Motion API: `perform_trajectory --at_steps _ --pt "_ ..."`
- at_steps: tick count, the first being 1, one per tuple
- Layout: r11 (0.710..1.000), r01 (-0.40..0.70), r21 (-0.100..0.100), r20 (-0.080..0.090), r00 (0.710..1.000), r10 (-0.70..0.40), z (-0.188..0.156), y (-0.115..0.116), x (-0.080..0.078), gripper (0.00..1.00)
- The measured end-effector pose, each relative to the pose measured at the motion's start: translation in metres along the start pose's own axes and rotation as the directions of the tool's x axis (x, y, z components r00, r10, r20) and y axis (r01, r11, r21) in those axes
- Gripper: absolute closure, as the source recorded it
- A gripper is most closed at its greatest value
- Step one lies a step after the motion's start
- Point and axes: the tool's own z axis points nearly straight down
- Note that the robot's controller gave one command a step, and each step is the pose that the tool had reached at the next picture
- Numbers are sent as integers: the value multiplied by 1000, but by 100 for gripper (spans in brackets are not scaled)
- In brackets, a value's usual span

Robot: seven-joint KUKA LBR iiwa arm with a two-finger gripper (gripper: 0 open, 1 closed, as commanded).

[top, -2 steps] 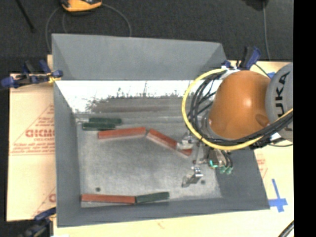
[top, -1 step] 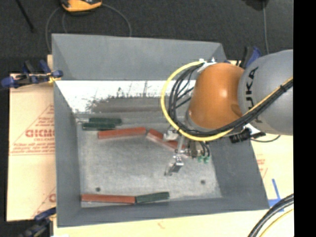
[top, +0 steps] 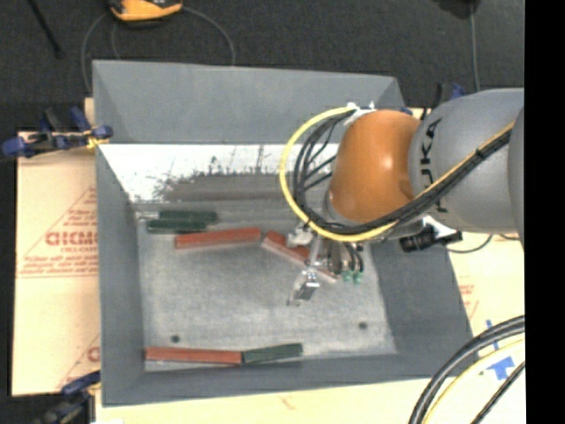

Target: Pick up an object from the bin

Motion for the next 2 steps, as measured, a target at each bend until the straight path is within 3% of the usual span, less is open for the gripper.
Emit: perform_trajectory --at_steps 1,2 --pt "1000 31 4 7 999 -31 49 -32 -39 0" --pt "975 -220 5 -3 976 220 73 -17 -59 100"
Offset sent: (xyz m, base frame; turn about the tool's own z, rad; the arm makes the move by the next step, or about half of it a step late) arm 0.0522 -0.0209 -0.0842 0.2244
